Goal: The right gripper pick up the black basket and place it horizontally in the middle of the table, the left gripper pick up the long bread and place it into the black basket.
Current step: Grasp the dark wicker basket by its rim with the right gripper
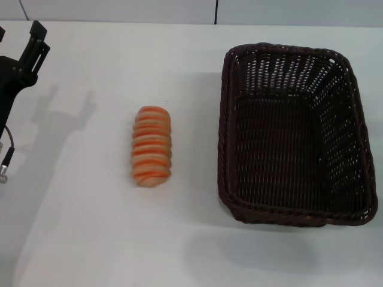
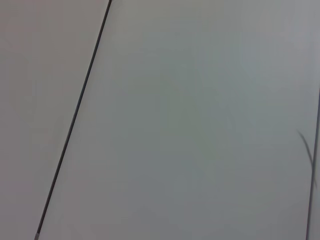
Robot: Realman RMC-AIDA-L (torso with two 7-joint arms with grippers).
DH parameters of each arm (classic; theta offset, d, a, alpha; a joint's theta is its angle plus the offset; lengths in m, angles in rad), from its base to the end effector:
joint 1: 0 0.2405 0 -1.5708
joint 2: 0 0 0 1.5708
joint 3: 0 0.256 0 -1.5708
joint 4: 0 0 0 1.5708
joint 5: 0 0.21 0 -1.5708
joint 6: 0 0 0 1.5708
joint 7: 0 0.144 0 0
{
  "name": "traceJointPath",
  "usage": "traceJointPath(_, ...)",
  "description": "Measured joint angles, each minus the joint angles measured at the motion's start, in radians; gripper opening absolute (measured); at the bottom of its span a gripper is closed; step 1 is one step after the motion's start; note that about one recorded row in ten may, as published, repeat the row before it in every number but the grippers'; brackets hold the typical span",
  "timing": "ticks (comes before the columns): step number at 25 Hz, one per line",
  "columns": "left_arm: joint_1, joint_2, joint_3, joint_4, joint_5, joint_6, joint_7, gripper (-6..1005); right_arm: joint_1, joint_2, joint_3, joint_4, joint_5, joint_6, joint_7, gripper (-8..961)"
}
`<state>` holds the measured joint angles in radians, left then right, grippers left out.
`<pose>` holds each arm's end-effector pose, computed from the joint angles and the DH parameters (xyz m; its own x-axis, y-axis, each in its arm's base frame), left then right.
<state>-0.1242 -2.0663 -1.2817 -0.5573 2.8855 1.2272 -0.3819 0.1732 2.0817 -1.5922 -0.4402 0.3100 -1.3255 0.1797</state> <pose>-0.3059 0.2877 0.0142 0.4877 -0.2104 0.8473 0.8152 -0.2376 -0.5282 0.3410 0.2887 0.0676 0.6434 0.3612 -0.6749 -0.7442 0.0883 -0.6622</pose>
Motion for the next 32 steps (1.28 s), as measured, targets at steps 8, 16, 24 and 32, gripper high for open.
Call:
traceJointPath(8,0.000,0.000,0.003,0.000,0.000,0.000,0.000,847,0.001,0.000,0.000,-0.001,-0.004,0.000,0.000,584)
traceJointPath(16,0.000,0.000,0.002,0.001,-0.002,0.000,0.000,846,-0.002,0.000,0.000,-0.007,-0.006,0.011,0.005,582)
traceJointPath(24,-0.004,0.000,-0.001,0.000,-0.003,-0.004,0.000,846,-0.085,-0.011,-0.026,-0.289,-0.038,0.325,0.011,580)
traceJointPath(32,-0.005,0.001,-0.002,-0.003,-0.003,-0.001,0.000,846,-0.198,-0.009,-0.019,-0.788,-0.150,0.912,0.011,578)
